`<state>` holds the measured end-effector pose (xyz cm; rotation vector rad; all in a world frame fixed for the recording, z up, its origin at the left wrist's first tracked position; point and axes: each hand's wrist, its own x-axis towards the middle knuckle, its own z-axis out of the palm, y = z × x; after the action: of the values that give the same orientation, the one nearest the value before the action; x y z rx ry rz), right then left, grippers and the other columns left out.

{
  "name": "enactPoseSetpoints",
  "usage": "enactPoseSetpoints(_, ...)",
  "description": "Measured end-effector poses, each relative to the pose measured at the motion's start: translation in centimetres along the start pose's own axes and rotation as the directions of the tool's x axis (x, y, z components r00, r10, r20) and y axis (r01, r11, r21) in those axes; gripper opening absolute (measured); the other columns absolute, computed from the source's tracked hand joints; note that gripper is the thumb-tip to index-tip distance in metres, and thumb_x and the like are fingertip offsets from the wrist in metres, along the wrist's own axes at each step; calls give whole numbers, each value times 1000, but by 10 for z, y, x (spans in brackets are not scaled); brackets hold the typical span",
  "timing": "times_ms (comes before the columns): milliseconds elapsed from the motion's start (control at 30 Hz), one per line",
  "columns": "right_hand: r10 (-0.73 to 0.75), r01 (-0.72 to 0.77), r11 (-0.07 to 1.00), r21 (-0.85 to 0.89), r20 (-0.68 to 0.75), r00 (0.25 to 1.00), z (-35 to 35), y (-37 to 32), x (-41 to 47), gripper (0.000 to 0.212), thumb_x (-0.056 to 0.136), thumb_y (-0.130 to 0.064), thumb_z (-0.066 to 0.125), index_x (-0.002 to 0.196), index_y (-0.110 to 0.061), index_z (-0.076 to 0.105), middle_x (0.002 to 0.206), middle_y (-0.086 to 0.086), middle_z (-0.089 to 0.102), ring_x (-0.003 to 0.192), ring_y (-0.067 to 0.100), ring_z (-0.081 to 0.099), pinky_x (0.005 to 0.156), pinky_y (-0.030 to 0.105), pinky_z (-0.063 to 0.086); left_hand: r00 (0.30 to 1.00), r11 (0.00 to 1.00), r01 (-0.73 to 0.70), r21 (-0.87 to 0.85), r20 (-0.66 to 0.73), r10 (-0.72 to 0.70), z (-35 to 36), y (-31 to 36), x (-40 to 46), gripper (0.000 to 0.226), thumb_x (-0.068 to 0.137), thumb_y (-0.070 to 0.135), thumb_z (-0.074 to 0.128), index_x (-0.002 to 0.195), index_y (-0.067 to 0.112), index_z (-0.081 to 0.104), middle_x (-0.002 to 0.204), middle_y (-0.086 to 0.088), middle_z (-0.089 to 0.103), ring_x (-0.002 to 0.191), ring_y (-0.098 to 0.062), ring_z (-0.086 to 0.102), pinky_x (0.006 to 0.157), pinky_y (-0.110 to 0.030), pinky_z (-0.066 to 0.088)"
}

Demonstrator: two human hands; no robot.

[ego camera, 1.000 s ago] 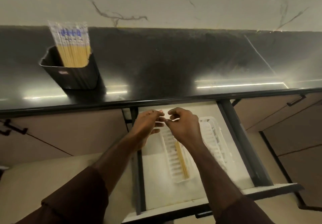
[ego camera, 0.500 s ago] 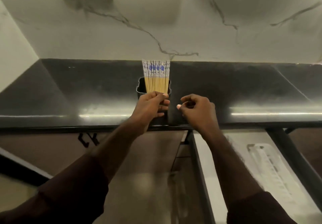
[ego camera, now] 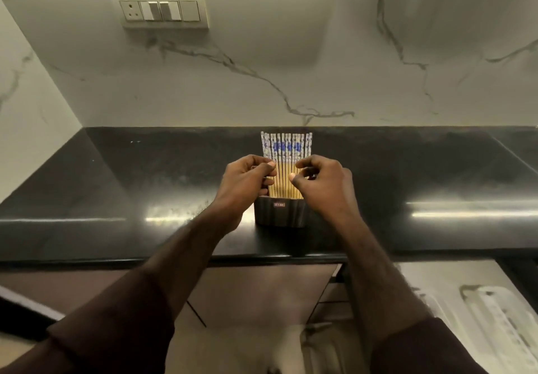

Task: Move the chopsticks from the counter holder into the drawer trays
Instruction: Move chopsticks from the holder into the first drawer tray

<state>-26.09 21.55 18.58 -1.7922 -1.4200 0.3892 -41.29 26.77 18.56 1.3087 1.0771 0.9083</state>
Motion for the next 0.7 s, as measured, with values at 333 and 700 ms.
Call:
enactPoseSetpoints(333, 37, -36, 999, -5, 115, 993, 34, 25, 92, 28, 90, -22, 69, 118, -19, 65, 92, -11, 62, 80, 2, 62, 68, 13, 50, 978, 995, 46, 93, -207, -26, 10, -18, 109, 14, 90, 13, 64, 104, 15, 63, 99, -9, 69, 94, -21, 68, 80, -35, 57)
enactPoseSetpoints(700, 79, -71, 996, -54, 157, 984, 70, 40, 122, 27, 89, -22, 68, 116, -19, 68, 101, -1, 73, 83, 8, 67, 77, 24, 58, 969, 977, 158, 140, -211, -126, 11, -49, 165, 44, 83, 18, 75, 123, 13, 59, 107, -2, 71, 101, -15, 67, 91, -41, 56)
